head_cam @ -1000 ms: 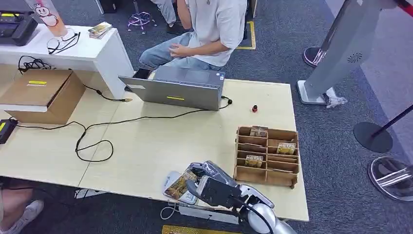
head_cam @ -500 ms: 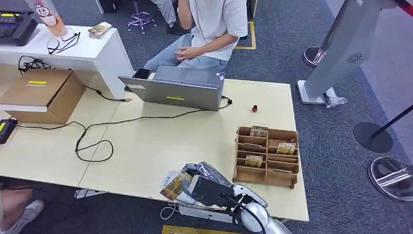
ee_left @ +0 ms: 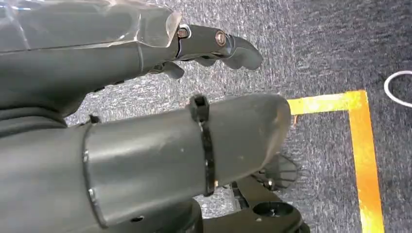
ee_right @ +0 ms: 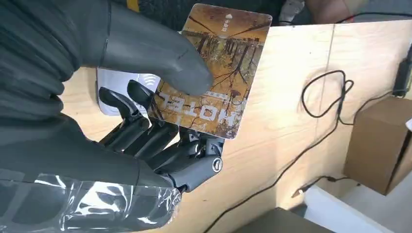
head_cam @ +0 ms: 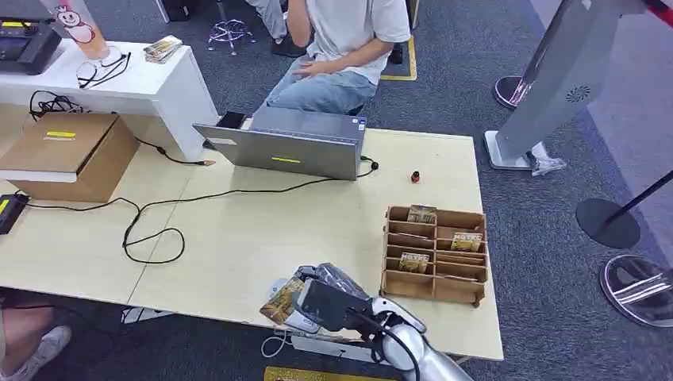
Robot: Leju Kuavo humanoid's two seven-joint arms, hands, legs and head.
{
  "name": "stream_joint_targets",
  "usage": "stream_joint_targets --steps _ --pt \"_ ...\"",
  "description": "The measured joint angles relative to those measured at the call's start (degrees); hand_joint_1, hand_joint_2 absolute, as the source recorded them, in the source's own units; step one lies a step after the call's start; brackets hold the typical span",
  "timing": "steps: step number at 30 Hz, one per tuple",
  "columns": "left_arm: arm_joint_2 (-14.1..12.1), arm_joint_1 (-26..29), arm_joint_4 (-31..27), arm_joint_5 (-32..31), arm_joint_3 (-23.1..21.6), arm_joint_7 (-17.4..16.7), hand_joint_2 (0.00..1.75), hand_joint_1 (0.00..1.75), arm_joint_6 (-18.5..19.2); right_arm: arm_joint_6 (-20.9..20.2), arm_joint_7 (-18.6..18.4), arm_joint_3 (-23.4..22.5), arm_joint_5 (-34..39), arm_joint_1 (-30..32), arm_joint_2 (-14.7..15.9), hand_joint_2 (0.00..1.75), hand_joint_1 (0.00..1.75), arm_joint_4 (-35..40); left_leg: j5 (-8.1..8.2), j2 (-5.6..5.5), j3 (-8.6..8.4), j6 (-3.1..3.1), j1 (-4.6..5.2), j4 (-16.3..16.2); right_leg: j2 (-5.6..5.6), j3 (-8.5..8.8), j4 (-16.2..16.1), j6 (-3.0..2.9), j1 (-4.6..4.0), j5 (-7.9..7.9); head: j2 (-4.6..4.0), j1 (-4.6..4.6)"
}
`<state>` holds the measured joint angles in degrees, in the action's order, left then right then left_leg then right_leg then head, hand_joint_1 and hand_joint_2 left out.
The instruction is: Pass the card to the sensor for recognition and then transmit it.
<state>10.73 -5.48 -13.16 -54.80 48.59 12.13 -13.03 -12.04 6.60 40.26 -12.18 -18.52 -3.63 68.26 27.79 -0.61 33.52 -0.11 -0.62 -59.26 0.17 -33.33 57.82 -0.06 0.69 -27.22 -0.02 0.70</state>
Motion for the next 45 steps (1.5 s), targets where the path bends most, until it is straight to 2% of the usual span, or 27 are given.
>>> stream_joint_targets --steps 15,32,45 --pt "-0.2 0.0 0.0 0.0 -0.2 -0.2 0.00 0.00 0.2 1.9 -0.6 0.8 -1.0 -1.5 -0.6 1.75 1.75 -6.2 0.00 0.00 0.00 0.00 0.00 0.0 0.00 0.00 0.0 0.00 0.00 0.00 0.00 0.00" --pt "-0.3 -0.1 0.0 -0.6 -1.3 -0.6 0.00 0.00 0.5 3.3 -2.1 0.8 -2.4 -1.8 -0.9 1.75 1.75 -7.5 0.00 0.00 0.00 0.00 0.00 0.0 0.00 0.00 0.0 0.00 0.00 0.00 0.00 0.00" --pt "-0.3 -0.4 0.0 -0.5 -2.0 -1.3 0.00 0.00 0.8 7.8 -6.4 0.8 -10.7 -1.9 -1.4 1.75 1.75 -8.8 0.00 0.00 -0.01 0.00 0.00 0.0 0.00 0.00 0.0 0.00 0.00 0.00 0.00 0.00"
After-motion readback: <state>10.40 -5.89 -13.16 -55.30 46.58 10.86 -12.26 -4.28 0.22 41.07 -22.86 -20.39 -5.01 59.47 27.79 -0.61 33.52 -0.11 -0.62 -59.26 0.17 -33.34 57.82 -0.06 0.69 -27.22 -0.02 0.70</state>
